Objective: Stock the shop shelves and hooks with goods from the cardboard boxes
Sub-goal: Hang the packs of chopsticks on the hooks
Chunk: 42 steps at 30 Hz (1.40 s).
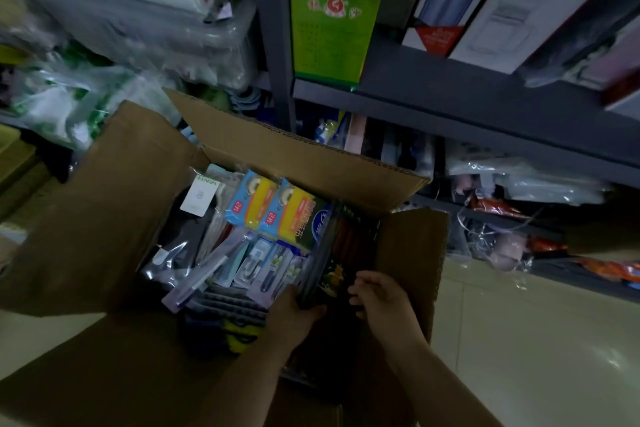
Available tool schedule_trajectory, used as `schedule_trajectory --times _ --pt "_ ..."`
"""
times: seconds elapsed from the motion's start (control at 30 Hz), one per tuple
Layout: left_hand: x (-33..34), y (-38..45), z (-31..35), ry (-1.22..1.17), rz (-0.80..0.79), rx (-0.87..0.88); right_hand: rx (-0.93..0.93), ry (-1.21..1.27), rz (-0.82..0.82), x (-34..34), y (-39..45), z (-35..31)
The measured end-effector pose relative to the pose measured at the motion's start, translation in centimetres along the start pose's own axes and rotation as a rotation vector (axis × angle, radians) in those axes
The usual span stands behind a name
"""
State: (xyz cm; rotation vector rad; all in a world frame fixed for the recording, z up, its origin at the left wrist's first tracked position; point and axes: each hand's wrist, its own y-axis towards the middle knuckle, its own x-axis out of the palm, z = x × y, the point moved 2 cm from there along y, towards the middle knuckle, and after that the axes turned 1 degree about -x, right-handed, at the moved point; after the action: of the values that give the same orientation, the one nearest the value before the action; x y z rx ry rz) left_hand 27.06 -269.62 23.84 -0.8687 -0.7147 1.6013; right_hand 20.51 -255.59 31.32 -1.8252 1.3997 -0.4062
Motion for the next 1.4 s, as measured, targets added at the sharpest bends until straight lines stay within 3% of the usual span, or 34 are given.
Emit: schedule_trajectory --times 0.23,0.43,0.57,1.07,1.4 --pt "-4.8 -5.2 -0.1 -0.486 0.034 -0.030 -0.199 -0.111 0.086 0.0 -1.4 -2.4" --pt "-7.9 -10.5 2.3 -0.734 -0.015 0.103 -0.173 -0.094 -0.200 2.3 -3.6 -6.0" --pt "-9.0 -13.5 5.1 -0.862 -0.047 0.228 -0.290 -0.086 -0.286 3.5 -5.7 -8.9" --pt "-16.9 -20.3 7.7 -0.971 0.225 0.521 -0.540 0.059 -0.412 6.5 -9.7 -16.5" --pt "-32.7 -22.4 6.9 -1.008 0.343 0.616 -0.740 0.080 -0.410 14.0 -14.8 -24.9"
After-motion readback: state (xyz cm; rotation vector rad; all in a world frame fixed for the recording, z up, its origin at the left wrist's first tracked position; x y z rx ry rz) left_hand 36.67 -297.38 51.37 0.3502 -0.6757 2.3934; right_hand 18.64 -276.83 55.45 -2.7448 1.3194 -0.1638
